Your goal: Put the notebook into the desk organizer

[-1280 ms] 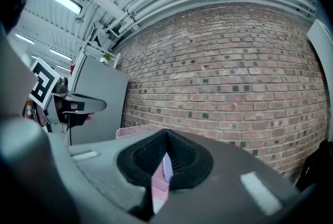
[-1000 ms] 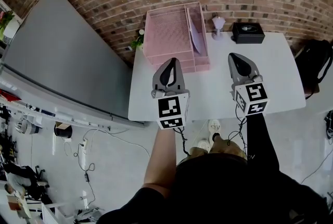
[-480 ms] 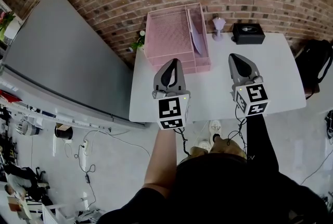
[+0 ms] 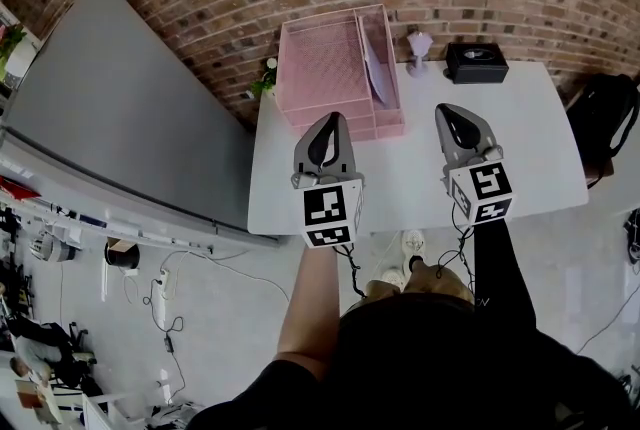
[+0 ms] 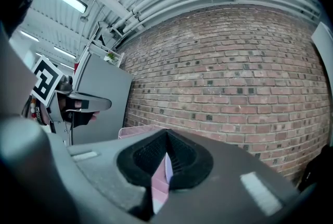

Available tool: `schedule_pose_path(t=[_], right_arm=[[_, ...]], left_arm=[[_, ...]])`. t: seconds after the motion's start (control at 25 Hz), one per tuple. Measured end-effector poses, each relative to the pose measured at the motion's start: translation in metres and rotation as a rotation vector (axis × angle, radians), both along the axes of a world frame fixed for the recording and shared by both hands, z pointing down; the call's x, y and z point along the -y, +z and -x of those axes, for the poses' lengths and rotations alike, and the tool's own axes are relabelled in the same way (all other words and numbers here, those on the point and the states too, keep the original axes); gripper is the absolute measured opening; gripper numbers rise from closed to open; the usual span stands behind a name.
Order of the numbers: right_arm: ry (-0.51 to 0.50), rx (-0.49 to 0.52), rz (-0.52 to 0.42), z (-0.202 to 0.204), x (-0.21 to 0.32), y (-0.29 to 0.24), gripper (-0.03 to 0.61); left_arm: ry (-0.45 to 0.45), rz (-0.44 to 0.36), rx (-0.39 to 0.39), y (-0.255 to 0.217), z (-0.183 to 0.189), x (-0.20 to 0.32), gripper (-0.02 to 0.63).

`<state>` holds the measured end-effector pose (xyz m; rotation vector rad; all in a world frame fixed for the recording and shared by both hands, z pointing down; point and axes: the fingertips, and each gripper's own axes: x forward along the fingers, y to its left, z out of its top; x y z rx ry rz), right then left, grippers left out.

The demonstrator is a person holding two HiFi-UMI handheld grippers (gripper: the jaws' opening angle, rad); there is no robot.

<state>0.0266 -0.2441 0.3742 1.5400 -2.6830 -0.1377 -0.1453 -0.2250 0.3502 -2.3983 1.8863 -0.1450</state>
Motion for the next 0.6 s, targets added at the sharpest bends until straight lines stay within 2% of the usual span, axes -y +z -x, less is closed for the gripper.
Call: schedule_pose_path(t=[0.6], right_arm=[[0.004,-0.007,0.0,-0.002,0.0006,0.0012,0.0]], left_arm=[[0.002,0.002,0.001,-0.0004,-0.0022,0.0012,0.008]])
